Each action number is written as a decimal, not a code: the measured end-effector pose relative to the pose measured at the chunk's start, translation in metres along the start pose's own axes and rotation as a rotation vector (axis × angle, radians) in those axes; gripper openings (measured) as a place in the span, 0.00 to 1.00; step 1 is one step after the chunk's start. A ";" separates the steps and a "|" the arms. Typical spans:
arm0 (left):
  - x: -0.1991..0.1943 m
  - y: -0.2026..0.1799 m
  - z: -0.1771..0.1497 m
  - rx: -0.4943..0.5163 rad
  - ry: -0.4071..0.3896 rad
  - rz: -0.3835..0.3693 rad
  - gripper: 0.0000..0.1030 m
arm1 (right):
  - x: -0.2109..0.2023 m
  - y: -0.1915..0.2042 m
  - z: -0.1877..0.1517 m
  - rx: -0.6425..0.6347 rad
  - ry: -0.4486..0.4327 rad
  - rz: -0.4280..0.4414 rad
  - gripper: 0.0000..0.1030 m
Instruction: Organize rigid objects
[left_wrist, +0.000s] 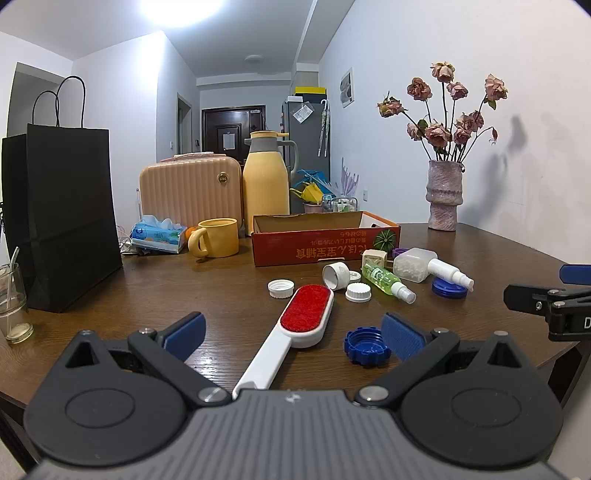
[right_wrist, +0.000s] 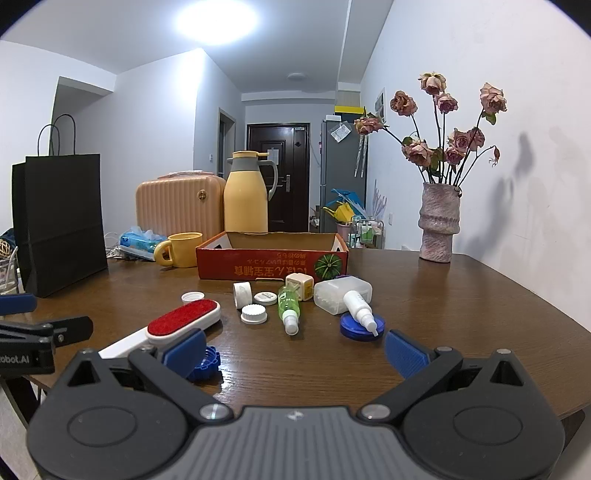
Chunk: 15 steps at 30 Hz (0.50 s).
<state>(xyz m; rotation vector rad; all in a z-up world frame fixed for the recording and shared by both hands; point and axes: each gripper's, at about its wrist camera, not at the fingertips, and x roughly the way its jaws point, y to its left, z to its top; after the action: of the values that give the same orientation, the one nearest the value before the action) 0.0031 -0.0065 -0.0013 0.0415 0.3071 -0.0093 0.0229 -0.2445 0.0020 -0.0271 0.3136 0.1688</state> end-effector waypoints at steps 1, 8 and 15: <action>0.000 0.000 0.000 0.000 0.000 -0.001 1.00 | 0.000 0.000 0.000 0.000 0.000 0.000 1.00; 0.000 0.000 0.000 -0.001 0.000 -0.002 1.00 | 0.000 0.001 -0.001 0.000 0.001 -0.001 1.00; 0.000 0.000 0.000 -0.001 0.000 -0.001 1.00 | -0.001 0.001 -0.001 0.000 0.001 0.000 1.00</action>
<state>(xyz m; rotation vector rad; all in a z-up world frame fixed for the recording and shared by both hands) 0.0030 -0.0061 -0.0010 0.0399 0.3073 -0.0102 0.0218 -0.2435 0.0013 -0.0269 0.3147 0.1688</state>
